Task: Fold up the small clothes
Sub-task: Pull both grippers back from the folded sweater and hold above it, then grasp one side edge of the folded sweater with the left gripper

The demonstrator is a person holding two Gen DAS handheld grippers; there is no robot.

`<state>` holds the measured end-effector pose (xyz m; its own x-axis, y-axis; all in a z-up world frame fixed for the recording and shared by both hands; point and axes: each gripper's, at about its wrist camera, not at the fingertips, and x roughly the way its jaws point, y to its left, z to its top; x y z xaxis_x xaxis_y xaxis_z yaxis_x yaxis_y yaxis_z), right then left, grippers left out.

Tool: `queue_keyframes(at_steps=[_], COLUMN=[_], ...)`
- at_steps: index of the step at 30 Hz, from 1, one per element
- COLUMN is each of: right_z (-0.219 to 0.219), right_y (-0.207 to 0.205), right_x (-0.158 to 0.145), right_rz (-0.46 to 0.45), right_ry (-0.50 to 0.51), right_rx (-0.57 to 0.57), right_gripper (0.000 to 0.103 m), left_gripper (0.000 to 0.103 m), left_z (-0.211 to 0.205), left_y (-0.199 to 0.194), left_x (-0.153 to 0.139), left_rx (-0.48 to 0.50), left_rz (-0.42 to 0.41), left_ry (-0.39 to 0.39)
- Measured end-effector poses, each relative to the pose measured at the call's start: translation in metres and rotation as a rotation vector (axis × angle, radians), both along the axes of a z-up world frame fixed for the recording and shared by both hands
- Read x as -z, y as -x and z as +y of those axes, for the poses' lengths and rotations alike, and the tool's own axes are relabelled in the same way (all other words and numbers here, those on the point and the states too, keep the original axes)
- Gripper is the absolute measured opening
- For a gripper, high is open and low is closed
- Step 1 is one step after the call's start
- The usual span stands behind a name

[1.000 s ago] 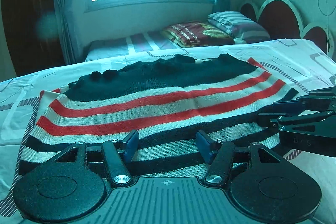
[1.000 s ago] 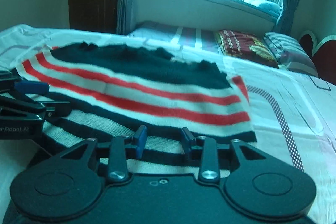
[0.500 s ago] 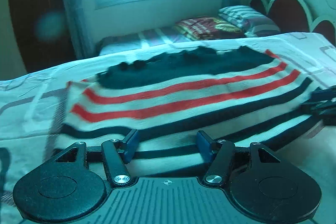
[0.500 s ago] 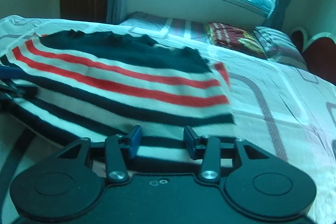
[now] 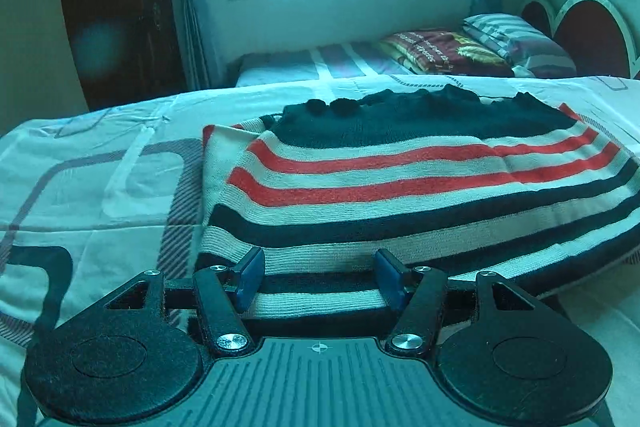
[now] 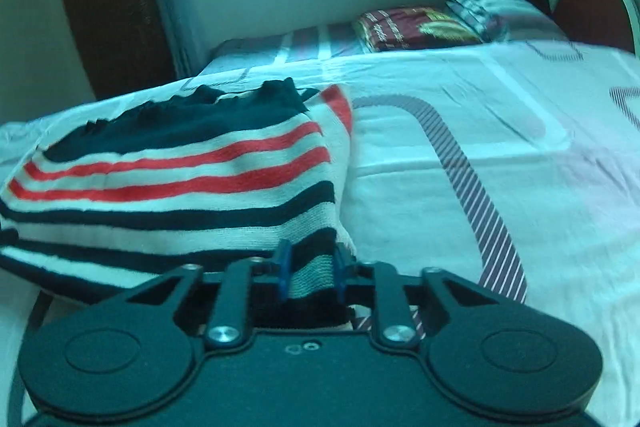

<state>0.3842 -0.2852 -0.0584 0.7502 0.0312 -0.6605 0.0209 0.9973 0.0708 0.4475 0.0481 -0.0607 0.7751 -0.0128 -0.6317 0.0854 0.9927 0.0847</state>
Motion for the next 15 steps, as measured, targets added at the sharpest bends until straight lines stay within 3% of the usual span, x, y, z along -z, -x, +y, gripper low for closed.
queue_keyframes(at_steps=[7, 9, 11, 15], right_z=[-0.006, -0.003, -0.003, -0.002], right_y=[0.015, 0.011, 0.016, 0.026], right_x=[0.015, 0.011, 0.0, -0.018], right_rz=[0.025, 0.029, -0.019, -0.089], right_ry=[-0.013, -0.008, -0.008, -0.038], right_rx=[0.051, 0.055, 0.073, 0.054], right_gripper=[0.007, 0.012, 0.022, 0.024], left_gripper=[0.06, 0.06, 0.061, 0.061], left_z=[0.005, 0.005, 0.004, 0.004], left_y=[0.0, -0.001, 0.0, 0.007], left_x=[0.007, 0.004, -0.001, -0.005], left_rx=[0.017, 0.02, 0.018, 0.013], left_rz=[0.005, 0.015, 0.012, 0.011], left_ry=[0.002, -0.002, -0.011, -0.017])
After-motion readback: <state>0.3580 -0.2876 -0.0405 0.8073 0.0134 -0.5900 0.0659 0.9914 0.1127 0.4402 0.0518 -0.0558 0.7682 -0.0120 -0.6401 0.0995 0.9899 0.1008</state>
